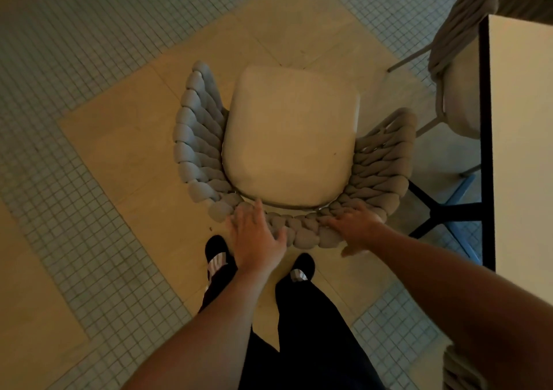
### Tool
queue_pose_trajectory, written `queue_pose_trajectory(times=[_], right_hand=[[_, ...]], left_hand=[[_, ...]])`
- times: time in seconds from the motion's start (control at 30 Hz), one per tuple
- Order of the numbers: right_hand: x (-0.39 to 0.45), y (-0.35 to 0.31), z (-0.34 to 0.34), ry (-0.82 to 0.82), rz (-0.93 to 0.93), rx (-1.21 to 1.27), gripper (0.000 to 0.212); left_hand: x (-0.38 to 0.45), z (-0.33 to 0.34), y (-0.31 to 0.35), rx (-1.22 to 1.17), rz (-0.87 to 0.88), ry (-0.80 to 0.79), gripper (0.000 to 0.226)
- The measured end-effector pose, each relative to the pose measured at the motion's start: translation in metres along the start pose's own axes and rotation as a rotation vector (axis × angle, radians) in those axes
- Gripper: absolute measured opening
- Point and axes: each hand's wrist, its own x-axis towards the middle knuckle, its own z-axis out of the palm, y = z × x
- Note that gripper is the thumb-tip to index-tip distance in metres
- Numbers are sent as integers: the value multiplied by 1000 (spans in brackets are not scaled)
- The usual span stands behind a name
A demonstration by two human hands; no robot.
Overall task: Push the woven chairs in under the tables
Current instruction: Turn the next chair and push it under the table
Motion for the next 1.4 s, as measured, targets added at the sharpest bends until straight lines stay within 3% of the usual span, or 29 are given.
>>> queue_pose_trajectory(times=[0.13, 0.23, 0.53, 0.77, 0.97, 1.17, 1.4], right_hand=[[-9, 44, -3, -28, 23, -175, 95], [-12, 67, -5, -46, 35, -247, 99], [-3, 130, -23, -98, 57, -429, 106], [7, 153, -29, -38, 23, -464, 105], [4, 141, -24, -50, 73, -405, 84], [-18, 71, -19, -56, 116, -281, 48], [-6, -19, -14, -124, 200, 36, 67]], left_hand=[[-2, 13, 24, 176, 88, -204, 99], [-1, 18, 37, 303, 125, -245, 102], [14, 35, 84, 435, 109, -405, 79], [28, 48, 101, 413, 167, -417, 33], [26, 47, 90, 414, 215, -413, 29], [27, 18, 31, 601, 362, -441, 30], [53, -29, -38, 917, 463, -409, 30]])
